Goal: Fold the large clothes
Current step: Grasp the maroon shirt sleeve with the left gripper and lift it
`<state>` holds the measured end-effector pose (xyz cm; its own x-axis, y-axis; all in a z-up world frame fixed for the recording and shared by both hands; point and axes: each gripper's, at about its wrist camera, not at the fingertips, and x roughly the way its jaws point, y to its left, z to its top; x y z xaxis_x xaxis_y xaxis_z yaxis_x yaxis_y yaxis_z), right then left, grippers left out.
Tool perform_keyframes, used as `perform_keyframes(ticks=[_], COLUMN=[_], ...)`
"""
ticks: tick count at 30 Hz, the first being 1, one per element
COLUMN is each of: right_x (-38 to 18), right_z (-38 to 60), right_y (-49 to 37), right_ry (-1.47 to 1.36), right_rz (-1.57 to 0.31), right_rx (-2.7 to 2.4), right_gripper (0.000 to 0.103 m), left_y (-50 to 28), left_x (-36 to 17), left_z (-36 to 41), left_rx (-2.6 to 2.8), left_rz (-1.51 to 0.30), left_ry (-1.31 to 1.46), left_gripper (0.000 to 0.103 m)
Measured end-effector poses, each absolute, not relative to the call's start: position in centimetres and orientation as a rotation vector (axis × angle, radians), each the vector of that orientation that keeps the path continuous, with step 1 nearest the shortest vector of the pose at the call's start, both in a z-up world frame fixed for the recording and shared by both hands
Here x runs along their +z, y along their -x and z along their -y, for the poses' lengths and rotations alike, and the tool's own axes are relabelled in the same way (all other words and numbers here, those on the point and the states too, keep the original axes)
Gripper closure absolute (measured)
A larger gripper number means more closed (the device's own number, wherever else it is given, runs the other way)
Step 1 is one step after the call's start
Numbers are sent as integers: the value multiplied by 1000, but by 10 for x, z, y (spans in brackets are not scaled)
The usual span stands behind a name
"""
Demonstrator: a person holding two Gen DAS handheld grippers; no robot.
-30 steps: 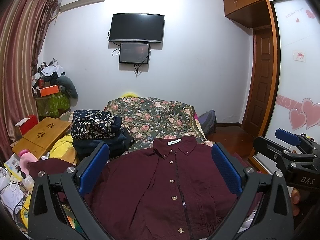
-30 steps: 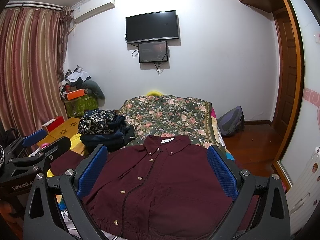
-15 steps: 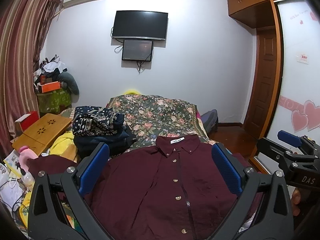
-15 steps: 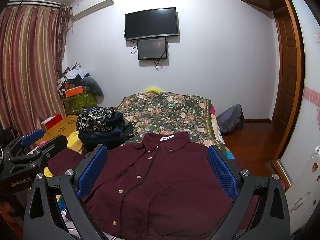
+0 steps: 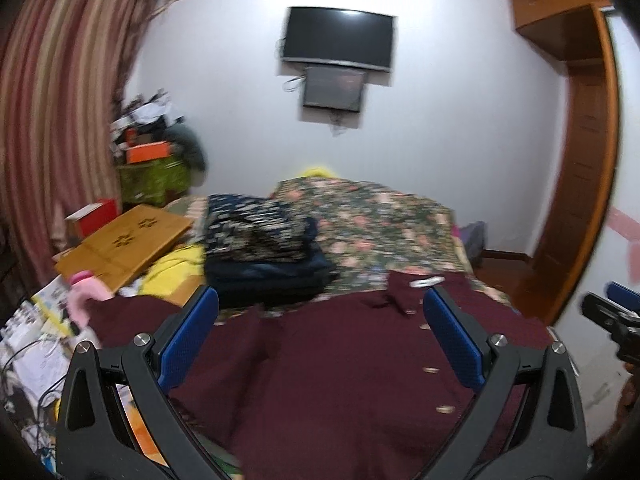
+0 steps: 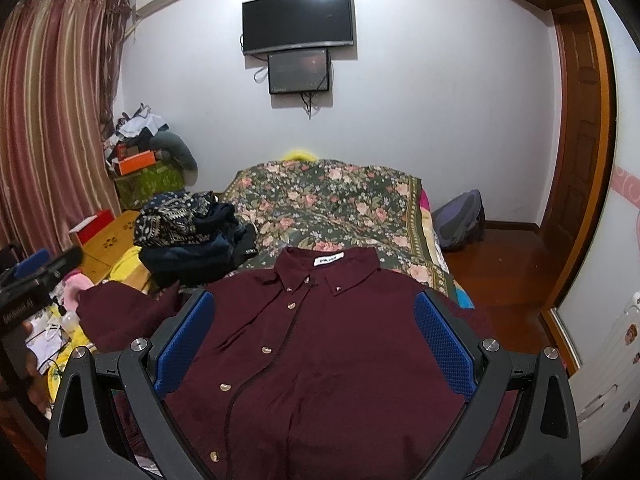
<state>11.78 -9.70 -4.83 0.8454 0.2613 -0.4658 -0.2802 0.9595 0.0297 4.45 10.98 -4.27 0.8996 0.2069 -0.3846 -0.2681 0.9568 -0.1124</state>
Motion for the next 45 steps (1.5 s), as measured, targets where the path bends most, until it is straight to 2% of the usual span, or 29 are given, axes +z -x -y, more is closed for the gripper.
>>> perform_keyframes(ticks=[8, 16, 18, 24, 28, 30, 34, 36, 37, 39, 40, 41, 42, 45], right_x=[-65, -82, -86, -95, -98, -99, -98, -99, -99, -99, -98, -98, -97, -95], right_z=[95, 90, 88, 80, 76, 75, 77, 78, 77, 77, 78, 77, 78, 78], right_y=[-151, -181, -186, -202, -212, -213, -215, -217, -218, -217, -216, -216, -215, -212], right_ry=[44, 65, 69, 89, 97, 105, 109, 105, 104, 102, 102, 102, 102, 96], right_rz=[-573, -661, -686, -728, -746, -753, -757, -759, -760, -763, -762, -760, -758, -752], right_rx=[264, 244, 241, 240, 244, 243, 239, 239, 239, 242, 244, 245, 247, 250], right_gripper=[4, 4, 4, 4, 4, 4, 4, 4, 4, 4, 4, 4, 4, 4], left_y=[-51, -57, -58, -60, -67, -68, -67, -68, -70, -75, -78, -80, -82, -86], left_x=[-83, -172, -203, -267, -304, -320, -333, -329, -327, -322, -319, -315, -308, -281], left_z=[-226, -350, -379, -424, -443, -449, -451, -449, -448, -447, -446, -445, -442, -433], left_rx=[531, 653, 663, 633, 664, 673, 677, 701, 710, 704, 716, 730, 735, 738], left_rz=[-454, -631, -682, -761, -816, -836, -802, -799, -803, -806, -815, -823, -828, -790], left_ry=[328, 642, 744, 974, 1020, 1055, 1085, 1040, 1021, 993, 960, 932, 887, 802], left_gripper=[0, 1, 11, 15, 16, 24, 29, 46, 51, 69, 73, 84, 102, 102])
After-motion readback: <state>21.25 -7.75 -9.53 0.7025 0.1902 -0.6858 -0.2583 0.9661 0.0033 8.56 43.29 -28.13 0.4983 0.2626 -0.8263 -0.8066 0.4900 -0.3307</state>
